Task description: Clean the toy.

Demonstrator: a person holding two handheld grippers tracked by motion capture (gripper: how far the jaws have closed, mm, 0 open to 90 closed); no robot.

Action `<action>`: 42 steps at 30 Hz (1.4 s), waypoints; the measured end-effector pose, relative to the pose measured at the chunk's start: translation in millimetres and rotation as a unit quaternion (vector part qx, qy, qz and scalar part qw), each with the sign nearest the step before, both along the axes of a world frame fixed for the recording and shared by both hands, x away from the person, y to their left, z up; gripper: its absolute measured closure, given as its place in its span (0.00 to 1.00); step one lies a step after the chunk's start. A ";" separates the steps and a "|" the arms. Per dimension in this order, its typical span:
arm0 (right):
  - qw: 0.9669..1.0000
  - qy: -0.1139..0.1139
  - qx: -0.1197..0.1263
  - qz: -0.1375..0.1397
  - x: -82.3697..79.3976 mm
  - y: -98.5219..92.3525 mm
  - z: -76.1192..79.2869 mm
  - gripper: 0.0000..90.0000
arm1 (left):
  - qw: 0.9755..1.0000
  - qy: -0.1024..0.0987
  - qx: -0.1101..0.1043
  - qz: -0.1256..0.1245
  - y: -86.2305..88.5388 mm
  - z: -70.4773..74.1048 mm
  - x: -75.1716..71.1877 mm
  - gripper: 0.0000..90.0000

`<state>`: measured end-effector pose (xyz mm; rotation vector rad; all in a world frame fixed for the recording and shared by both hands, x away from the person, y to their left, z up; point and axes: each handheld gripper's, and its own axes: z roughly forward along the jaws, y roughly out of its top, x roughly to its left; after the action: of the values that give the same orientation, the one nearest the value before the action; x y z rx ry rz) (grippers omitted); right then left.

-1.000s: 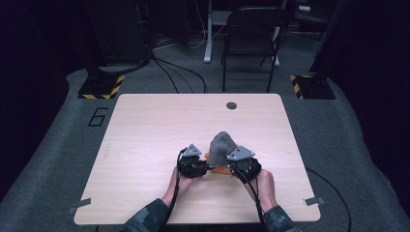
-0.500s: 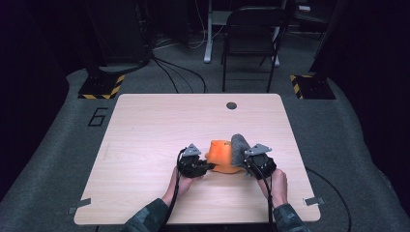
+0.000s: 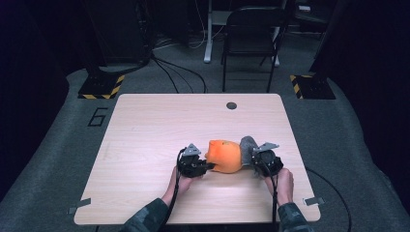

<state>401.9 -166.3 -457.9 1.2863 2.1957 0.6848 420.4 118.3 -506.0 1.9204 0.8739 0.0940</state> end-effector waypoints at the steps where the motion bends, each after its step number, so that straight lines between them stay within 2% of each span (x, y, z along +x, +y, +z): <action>1: 1.000 -0.016 0.017 -0.002 -5.9 0.4 11.7 0.83 | 1.000 0.000 0.000 0.003 0.2 -0.2 0.0 0.85; 4: 0.996 -0.063 0.053 0.036 -22.3 11.1 40.8 0.83 | 1.000 -0.004 0.003 0.002 -1.3 -0.1 -0.6 0.85; 6: 0.994 -0.073 0.047 0.064 -26.6 28.4 44.2 0.83 | 1.000 -0.006 0.005 -0.001 -1.1 -0.3 -0.1 0.85; 8: 0.995 -0.054 0.026 0.078 -24.9 46.8 32.1 0.83 | 1.000 -0.008 0.009 -0.002 -0.6 -1.3 0.8 0.85; 9: 0.996 -0.049 0.003 0.081 -23.6 53.2 24.2 0.84 | 1.000 -0.007 0.010 -0.003 -0.1 -2.1 1.3 0.85; 10: 0.995 -0.054 -0.008 0.081 -22.0 56.1 18.1 0.84 | 1.000 -0.007 0.009 -0.002 -0.1 -3.0 1.7 0.85; 14: 0.996 -0.045 0.007 0.078 -19.2 53.0 16.8 0.84 | 1.000 -0.010 0.008 -0.002 -0.9 -2.6 0.4 0.83; 15: 0.995 -0.051 0.007 0.081 -18.9 52.2 15.6 0.84 | 1.000 -0.009 0.008 -0.004 -1.0 -2.7 0.2 0.82; 17: 0.996 -0.042 0.008 0.081 -19.1 51.1 15.9 0.84 | 1.000 -0.013 0.009 -0.010 0.4 -2.6 1.3 0.77; 18: 0.996 -0.046 0.010 0.081 -18.2 50.8 15.5 0.84 | 1.000 -0.013 0.006 -0.009 0.5 -2.8 1.3 0.73; 23: 0.996 -0.040 0.020 0.080 -15.2 46.8 15.1 0.84 | 0.999 -0.023 0.020 -0.020 2.9 0.1 1.1 0.50; 27: 0.996 -0.034 0.031 0.072 -13.2 43.8 14.1 0.84 | 0.999 -0.028 0.021 -0.021 6.4 3.3 -1.1 0.39; 28: 0.996 -0.036 0.028 0.077 -12.3 42.5 14.1 0.84 | 0.999 -0.040 0.028 -0.020 7.5 4.4 -1.1 0.36; 29: 0.996 -0.035 0.028 0.078 -12.1 42.4 14.0 0.84 | 0.999 -0.041 0.028 -0.018 7.6 4.9 -1.8 0.32; 32: 0.996 -0.034 0.030 0.073 -10.7 42.9 13.5 0.84 | 0.996 -0.061 0.051 -0.027 6.7 4.0 -1.0 0.28; 35: 0.996 -0.028 0.035 0.073 -8.8 42.0 13.3 0.84 | 0.995 -0.068 0.069 -0.037 3.9 0.5 0.5 0.24; 36: 0.996 -0.028 0.035 0.073 -8.7 41.9 13.3 0.84 | 0.993 -0.073 0.080 -0.040 1.4 -1.1 0.5 0.24; 40: 0.996 -0.029 0.036 0.072 -8.2 42.1 13.1 0.84 | 0.988 -0.107 0.105 -0.035 -2.5 -3.8 0.0 0.22; 42: 0.996 -0.029 0.035 0.071 -8.2 42.2 13.1 0.84 | 0.984 -0.124 0.120 -0.031 -4.0 -4.7 -0.3 0.22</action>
<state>393.7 -124.0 -444.8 1.1366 2.2495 0.8515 420.1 114.4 -510.7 2.1033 0.6574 0.4084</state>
